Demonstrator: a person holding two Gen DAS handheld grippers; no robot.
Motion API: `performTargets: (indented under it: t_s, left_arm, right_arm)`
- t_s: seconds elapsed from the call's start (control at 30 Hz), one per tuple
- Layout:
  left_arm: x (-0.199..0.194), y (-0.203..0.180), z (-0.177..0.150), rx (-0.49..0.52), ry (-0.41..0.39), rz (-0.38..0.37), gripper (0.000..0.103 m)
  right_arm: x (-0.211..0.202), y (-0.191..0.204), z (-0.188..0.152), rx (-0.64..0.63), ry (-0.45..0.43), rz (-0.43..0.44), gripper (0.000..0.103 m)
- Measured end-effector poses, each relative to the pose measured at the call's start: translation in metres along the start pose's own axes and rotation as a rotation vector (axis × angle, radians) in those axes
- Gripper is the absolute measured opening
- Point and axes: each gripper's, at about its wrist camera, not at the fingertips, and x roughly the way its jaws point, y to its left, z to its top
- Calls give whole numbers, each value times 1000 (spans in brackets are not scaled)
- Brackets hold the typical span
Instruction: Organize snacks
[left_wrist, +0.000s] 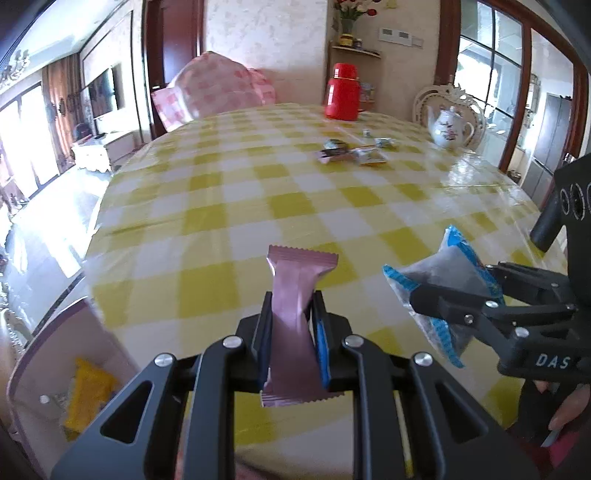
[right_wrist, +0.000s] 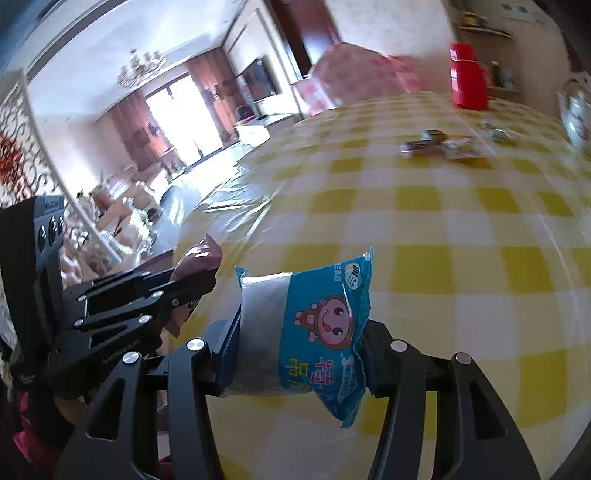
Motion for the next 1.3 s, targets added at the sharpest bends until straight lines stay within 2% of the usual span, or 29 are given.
performTargets:
  t_s: [0.13, 0.27, 0.4, 0.63, 0.93, 1.03, 1.07, 1.1, 1.13, 1.17, 1.27, 1.3]
  left_arm:
    - [-12, 32, -13, -39, 19, -7, 20]
    - [-21, 58, -24, -27, 47, 30, 20]
    - [-29, 84, -39, 11, 99, 100, 20]
    - [-40, 141, -68, -24, 163, 211, 20]
    - [-33, 164, -79, -3, 232, 303, 20]
    - [-29, 169, -78, -5, 244, 336, 24]
    - [-30, 171, -77, -15, 237, 358, 29]
    - [-31, 173, -76, -26, 225, 384, 52]
    - [-34, 173, -76, -26, 216, 399, 77]
    - [-36, 172, -75, -22, 203, 414, 83]
    - [-35, 168, -72, -10, 188, 445, 86]
    - [-35, 167, -71, -12, 185, 448, 90]
  right_arm:
    - [10, 34, -5, -66, 24, 45, 52]
    - [21, 68, -10, -142, 52, 94, 52]
    - [34, 103, -18, -221, 91, 141, 52]
    - [63, 172, -43, -388, 192, 235, 52]
    - [73, 233, -79, -547, 278, 342, 53]
    - [69, 238, -81, -559, 265, 400, 59]
    - [66, 236, -79, -559, 249, 405, 63]
    - [60, 234, -77, -554, 224, 411, 70]
    - [54, 227, -71, -542, 187, 416, 70]
    - [48, 220, -65, -526, 155, 409, 70]
    - [37, 192, -49, -463, 84, 343, 75]
    - [34, 181, -44, -434, 66, 323, 78]
